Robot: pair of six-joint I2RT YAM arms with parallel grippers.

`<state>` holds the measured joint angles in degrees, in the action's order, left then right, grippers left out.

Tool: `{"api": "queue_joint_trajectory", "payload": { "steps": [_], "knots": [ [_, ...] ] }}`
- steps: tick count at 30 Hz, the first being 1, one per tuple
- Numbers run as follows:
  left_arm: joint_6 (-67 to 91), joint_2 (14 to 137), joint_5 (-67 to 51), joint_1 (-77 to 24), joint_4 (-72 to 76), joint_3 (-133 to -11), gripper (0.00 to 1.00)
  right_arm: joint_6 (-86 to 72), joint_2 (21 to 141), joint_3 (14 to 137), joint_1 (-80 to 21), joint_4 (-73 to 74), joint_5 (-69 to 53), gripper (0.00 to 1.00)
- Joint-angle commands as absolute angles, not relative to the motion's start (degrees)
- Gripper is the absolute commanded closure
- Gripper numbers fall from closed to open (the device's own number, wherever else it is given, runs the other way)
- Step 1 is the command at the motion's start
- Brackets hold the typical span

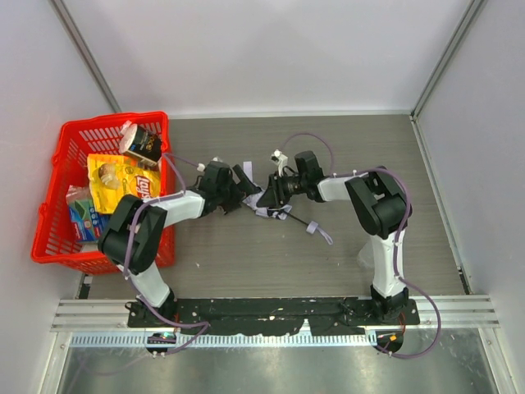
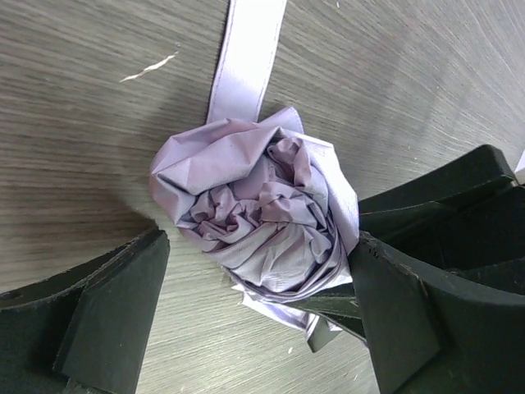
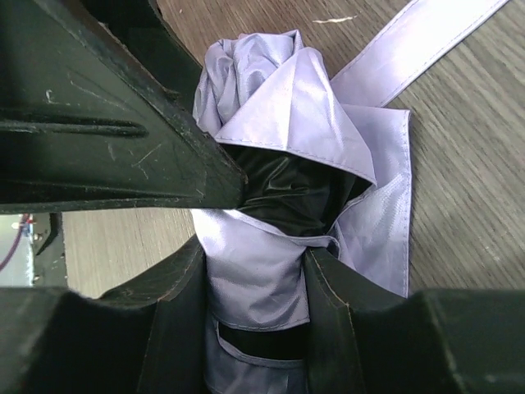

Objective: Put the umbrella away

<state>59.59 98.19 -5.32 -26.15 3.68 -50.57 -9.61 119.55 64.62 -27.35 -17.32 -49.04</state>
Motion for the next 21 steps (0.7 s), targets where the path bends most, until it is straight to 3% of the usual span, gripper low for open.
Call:
{"api": "queue_joint_trajectory", "payload": {
  "steps": [1, 3, 9, 12, 14, 17, 18, 19, 20, 21],
  "knots": [
    [59.59, 103.62, -5.18, -27.86, -2.03, -49.3, 0.1, -11.42, 125.77, 63.89, -27.69, -7.47, -49.04, 0.99],
    [60.03, 104.93, -5.71, -28.12, -1.41, -49.74, 0.16, -12.13, 126.21, 64.25, -27.6, -8.17, -50.27, 0.99],
    [58.19, 106.96, -4.04, -28.04, -2.2, -50.8, 0.56, -12.39, 124.55, 63.46, -27.68, -8.44, -50.45, 0.99],
    [58.27, 107.31, -4.04, -27.86, -2.46, -50.54, 0.89, -12.65, 121.56, 62.23, -27.6, -7.48, -45.63, 0.94],
    [58.27, 107.67, -4.57, -27.95, -2.81, -50.62, 1.0, -13.27, 119.37, 61.44, -27.6, -6.77, -42.29, 0.84],
    [58.53, 107.84, -5.1, -27.77, -3.08, -50.45, 1.0, -12.92, 114.81, 60.3, -27.86, -4.75, -35.53, 0.67],
    [58.62, 107.75, -5.27, -27.86, -2.99, -50.28, 1.0, -12.92, 113.65, 59.42, -27.95, -4.05, -33.59, 0.49],
    [58.71, 107.75, -5.45, -27.95, -3.42, -50.27, 1.0, -12.48, 111.03, 58.98, -28.38, -3.0, -29.4, 0.45],
    [58.62, 107.75, -5.54, -27.95, -3.78, -50.45, 1.0, -11.35, 109.87, 58.28, -28.65, -2.29, -28.05, 0.33],
    [58.88, 107.67, -5.54, -27.95, -4.3, -50.54, 1.0, -11.16, 107.17, 57.75, -29.52, -2.02, -23.6, 0.31]
  ]
}}
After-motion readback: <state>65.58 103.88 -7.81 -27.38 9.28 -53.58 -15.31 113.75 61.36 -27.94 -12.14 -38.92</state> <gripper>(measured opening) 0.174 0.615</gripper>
